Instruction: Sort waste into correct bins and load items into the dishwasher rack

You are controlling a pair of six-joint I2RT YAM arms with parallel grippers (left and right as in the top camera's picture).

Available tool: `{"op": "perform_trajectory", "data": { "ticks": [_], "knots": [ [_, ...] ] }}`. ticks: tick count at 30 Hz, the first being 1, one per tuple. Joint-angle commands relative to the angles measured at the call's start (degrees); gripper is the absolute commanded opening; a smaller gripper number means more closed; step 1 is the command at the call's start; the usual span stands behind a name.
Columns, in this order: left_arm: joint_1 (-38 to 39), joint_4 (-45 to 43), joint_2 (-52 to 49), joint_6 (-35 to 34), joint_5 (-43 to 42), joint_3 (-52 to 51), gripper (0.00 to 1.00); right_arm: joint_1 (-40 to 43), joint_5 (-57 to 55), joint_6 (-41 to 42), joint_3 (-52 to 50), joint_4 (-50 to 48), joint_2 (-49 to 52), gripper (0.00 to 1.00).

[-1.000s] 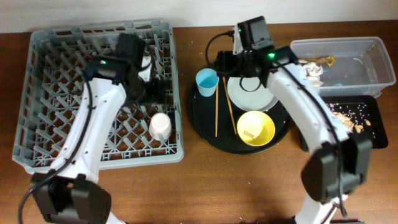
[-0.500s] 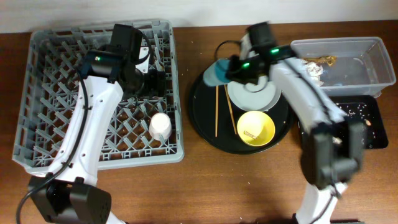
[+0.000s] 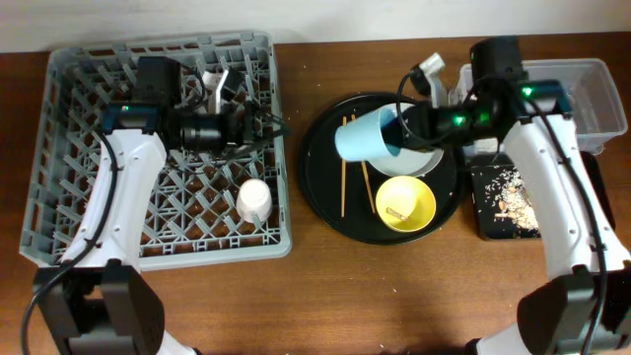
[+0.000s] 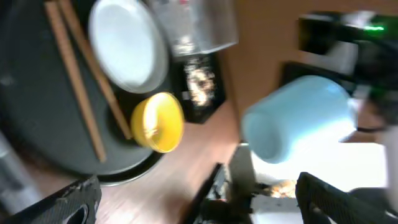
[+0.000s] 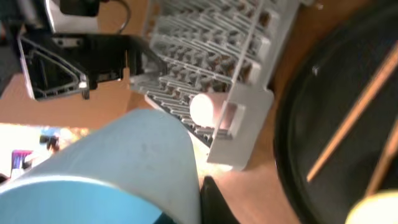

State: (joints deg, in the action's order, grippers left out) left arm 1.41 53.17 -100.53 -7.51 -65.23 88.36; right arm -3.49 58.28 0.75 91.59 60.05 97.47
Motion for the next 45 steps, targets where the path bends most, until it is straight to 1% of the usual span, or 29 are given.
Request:
{"op": "perform_trajectory", "data": {
  "ticks": [1, 3, 4, 5, 7, 8, 9, 10, 11, 13, 16, 18, 19, 20, 21, 26, 28, 29, 32, 36, 37, 38, 39, 40, 41, 42, 43, 44, 45],
  "knots": [
    [-0.42, -1.29, -0.09, 0.98, -11.32, -1.01, 0.99, -1.84, 13.68, 0.26, -9.03, -10.8, -0.59, 0.04],
    [-0.39, -1.77, -0.09, 1.01, -14.62, -1.01, 0.99, -4.04, 14.16, 3.21, -10.58, -17.44, -0.59, 0.04],
    [-0.31, -2.03, -0.09, 1.01, -16.52, -1.01, 0.99, -6.01, 12.85, 8.28, -10.58, -23.28, -0.59, 0.04],
    [0.13, -1.97, -0.09, 1.01, -17.11, -1.01, 0.99, -7.8, 8.83, 13.97, -10.6, -28.61, -0.57, 0.04],
    [1.62, -1.99, -0.09, 1.01, -18.56, -1.01, 0.99, -11.45, 7.56, 21.57, -10.6, -39.8, -0.57, 0.04],
    [2.38, -1.99, -0.09, 1.01, -19.12, -1.01, 0.99, -13.11, 4.7, 24.7, -10.6, -43.21, -0.57, 0.04],
    [2.99, -1.97, -0.09, 1.01, -19.56, -1.01, 0.99, -14.86, 3.74, 26.47, -10.6, -46.82, -0.35, 0.04],
    [3.43, -1.97, -0.09, 1.01, -20.55, -1.01, 0.98, -15.3, 3.32, 27.02, -10.6, -48.11, -0.28, 0.04],
    [3.8, -1.99, -0.09, 1.01, -21.88, -1.01, 0.98, -15.65, 1.64, 27.69, -10.6, -48.41, -0.24, 0.04],
    [3.85, -1.97, -0.09, 1.25, -24.68, -1.01, 0.89, -15.74, -0.09, 27.87, -10.6, -48.37, 0.74, 0.04],
    [3.85, -2.01, -0.09, 1.4, -24.92, -1.01, 0.64, -15.76, 1.46, 28.09, -10.6, -47.65, 3.1, 0.04],
    [3.78, -2.19, -0.09, 1.4, -24.92, -1.01, 0.54, -15.76, 1.66, 28.0, -10.71, -45.94, 3.3, 0.04],
    [3.76, -2.27, -0.09, 1.4, -24.92, -1.01, 0.55, -15.8, 3.26, 27.12, -10.71, -45.64, 3.3, 0.04],
    [3.56, -2.73, -0.09, 1.38, -24.94, -1.01, 0.68, -16.15, 4.15, 27.15, -10.71, -45.68, 3.3, 0.04],
    [3.32, -3.04, -0.09, 1.36, -24.94, -1.01, 0.75, -16.72, 4.24, 27.15, -10.71, -45.68, 3.3, 0.04],
    [1.79, -3.04, -0.09, 0.7, -24.94, -1.01, 0.75, -17.25, 4.26, 27.15, -10.71, -45.27, 3.3, 0.04],
    [1.77, -3.06, -0.09, 0.72, -24.94, -1.01, 0.85, -17.25, 4.28, 27.15, -10.71, -45.24, 3.3, 0.04],
    [1.79, -3.21, -0.09, 0.7, -24.94, -1.01, 0.87, -17.25, 4.28, 27.15, -10.71, -45.24, 3.3, 0.04],
    [1.77, -3.26, -0.09, 0.72, -24.94, -1.01, 0.86, -17.25, 4.48, 26.49, -10.71, -44.04, 3.3, 0.04],
    [1.77, -3.26, -0.09, 0.72, -24.94, -1.01, 0.77, -17.22, 4.76, 25.18, -10.71, -41.86, 3.3, 0.04],
    [1.77, -3.26, -0.09, 0.72, -24.94, -1.01, 0.72, -17.22, 5.14, 24.98, -10.71, -41.83, 3.3, 0.04],
    [1.77, -3.26, -0.09, 0.72, -24.87, -1.01, 0.58, -17.11, 5.75, 24.98, -10.71, -41.83, 3.3, 0.04],
    [1.77, -3.32, -0.09, 0.74, -24.81, -1.01, 0.47, -17.11, 6.14, 24.96, -10.71, -41.83, 3.3, 0.07],
    [1.77, -3.5, -0.09, 0.72, -24.81, -1.01, 0.4, -17.11, 6.23, 24.96, -10.71, -41.83, 3.3, 0.38],
    [1.49, -4.31, -0.09, 0.74, -24.83, -1.01, 0.35, -16.7, 6.84, 24.76, -10.71, -41.83, 3.3, 0.63],
    [-0.26, -5.88, -0.09, 0.72, -24.81, -1.01, 0.32, -15.5, 8.11, 24.76, -10.71, -41.81, 3.28, 0.69],
    [-3.21, -6.23, -0.09, 0.74, -23.76, -1.01, 0.32, -13.46, 9.6, 24.76, -10.71, -41.81, 3.28, 0.72],
    [-6.03, -6.19, -0.07, 0.72, -20.24, -1.01, 0.29, -10.6, 11.19, 24.74, -10.69, -41.81, 3.17, 0.73],
    [-8.24, -5.66, 0.28, 0.72, -9.2, -0.98, 0.28, -7.21, 11.78, 23.41, -10.69, -41.09, 3.08, 0.8]
  ]
}}
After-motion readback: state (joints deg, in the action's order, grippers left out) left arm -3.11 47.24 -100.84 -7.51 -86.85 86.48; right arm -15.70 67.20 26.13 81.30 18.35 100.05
